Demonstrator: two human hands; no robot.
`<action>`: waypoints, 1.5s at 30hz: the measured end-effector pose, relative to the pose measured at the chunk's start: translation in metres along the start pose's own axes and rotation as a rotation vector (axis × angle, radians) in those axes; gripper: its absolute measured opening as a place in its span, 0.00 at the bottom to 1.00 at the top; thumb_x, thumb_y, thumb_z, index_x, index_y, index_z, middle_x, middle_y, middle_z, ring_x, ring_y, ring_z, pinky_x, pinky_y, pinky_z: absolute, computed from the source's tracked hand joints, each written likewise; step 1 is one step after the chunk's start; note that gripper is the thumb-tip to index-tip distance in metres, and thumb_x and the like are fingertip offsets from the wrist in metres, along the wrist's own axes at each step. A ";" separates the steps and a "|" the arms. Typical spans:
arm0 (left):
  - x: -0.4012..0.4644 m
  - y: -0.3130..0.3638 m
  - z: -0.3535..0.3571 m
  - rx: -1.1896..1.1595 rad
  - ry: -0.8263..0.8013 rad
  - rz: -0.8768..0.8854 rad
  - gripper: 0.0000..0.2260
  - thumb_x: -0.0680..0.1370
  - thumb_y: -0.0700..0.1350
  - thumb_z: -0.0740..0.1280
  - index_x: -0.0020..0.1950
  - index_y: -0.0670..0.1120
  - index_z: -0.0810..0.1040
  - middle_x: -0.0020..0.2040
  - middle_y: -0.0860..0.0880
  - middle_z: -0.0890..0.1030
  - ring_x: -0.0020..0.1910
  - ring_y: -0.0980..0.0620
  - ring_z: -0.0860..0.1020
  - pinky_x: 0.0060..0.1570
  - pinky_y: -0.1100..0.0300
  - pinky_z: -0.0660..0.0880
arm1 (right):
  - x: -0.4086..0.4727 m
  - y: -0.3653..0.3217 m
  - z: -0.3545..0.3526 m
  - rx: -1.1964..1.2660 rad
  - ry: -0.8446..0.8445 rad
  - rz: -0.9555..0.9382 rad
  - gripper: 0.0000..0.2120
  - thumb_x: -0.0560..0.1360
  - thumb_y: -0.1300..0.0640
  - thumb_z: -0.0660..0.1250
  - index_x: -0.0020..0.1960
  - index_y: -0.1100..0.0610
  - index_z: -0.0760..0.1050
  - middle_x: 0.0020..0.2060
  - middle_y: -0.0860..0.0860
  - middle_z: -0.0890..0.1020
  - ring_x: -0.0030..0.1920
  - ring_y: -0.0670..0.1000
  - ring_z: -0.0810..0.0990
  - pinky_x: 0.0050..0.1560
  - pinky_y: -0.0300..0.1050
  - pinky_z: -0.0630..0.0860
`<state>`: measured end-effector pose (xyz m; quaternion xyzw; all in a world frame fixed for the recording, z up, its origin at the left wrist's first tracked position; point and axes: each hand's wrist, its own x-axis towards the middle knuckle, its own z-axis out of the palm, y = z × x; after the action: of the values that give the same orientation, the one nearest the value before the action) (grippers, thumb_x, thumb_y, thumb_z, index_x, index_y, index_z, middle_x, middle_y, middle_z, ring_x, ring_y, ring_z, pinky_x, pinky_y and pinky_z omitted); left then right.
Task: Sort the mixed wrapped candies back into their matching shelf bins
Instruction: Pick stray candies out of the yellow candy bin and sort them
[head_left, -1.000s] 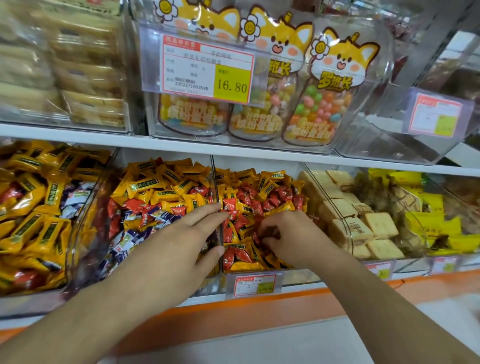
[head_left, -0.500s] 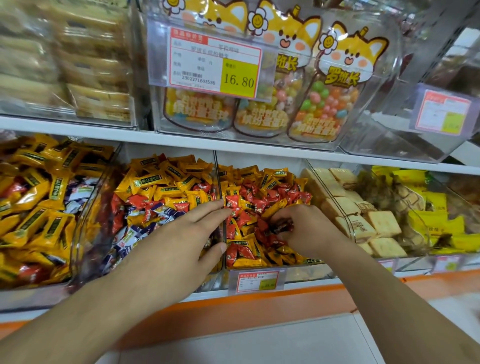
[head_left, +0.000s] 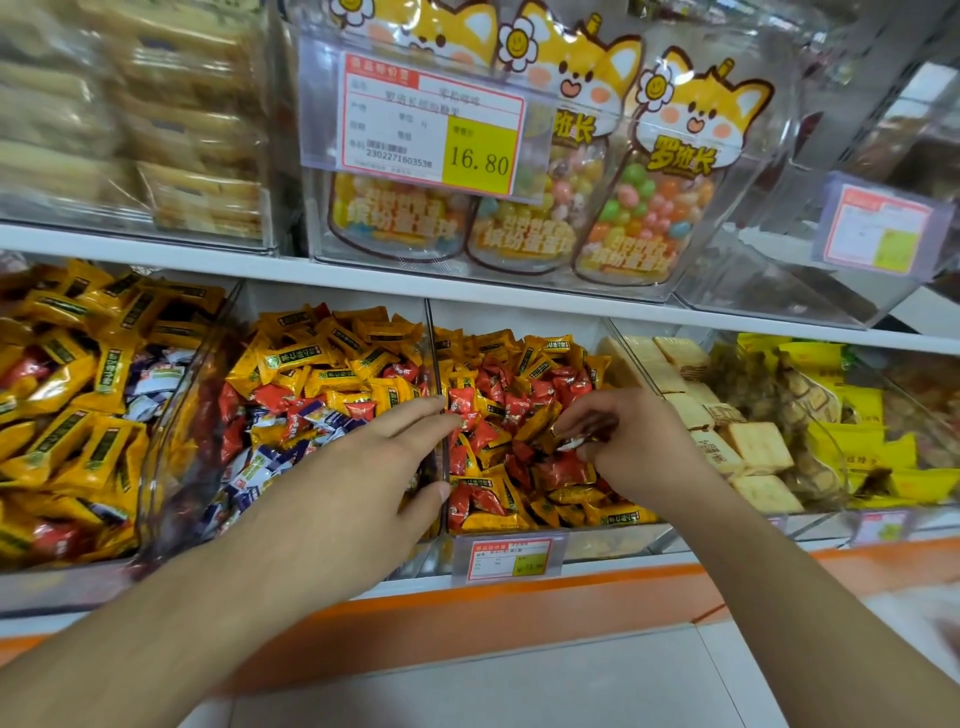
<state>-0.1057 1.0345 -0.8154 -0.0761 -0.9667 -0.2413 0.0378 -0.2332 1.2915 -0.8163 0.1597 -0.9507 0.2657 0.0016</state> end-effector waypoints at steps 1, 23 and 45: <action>0.000 -0.001 0.001 -0.008 0.006 0.005 0.28 0.84 0.58 0.60 0.82 0.64 0.53 0.80 0.71 0.45 0.73 0.62 0.67 0.69 0.66 0.66 | -0.001 -0.001 -0.001 0.011 0.020 -0.004 0.19 0.72 0.69 0.73 0.45 0.43 0.85 0.42 0.39 0.85 0.47 0.37 0.81 0.46 0.37 0.81; -0.001 -0.016 -0.019 -0.038 0.260 -0.131 0.19 0.81 0.52 0.69 0.71 0.60 0.73 0.71 0.60 0.73 0.67 0.57 0.74 0.65 0.62 0.71 | -0.013 -0.037 -0.007 0.355 0.117 -0.011 0.09 0.79 0.62 0.72 0.51 0.49 0.84 0.44 0.46 0.86 0.47 0.42 0.84 0.49 0.40 0.81; 0.000 -0.006 0.009 -0.003 0.034 0.116 0.22 0.84 0.58 0.60 0.78 0.64 0.64 0.78 0.73 0.50 0.76 0.65 0.61 0.72 0.68 0.60 | 0.014 0.016 0.017 -0.325 -0.008 -0.092 0.07 0.74 0.55 0.77 0.47 0.44 0.84 0.43 0.42 0.84 0.46 0.46 0.82 0.46 0.46 0.81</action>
<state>-0.1071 1.0330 -0.8259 -0.1279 -0.9596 -0.2413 0.0678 -0.2496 1.2915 -0.8379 0.2017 -0.9729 0.1075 0.0355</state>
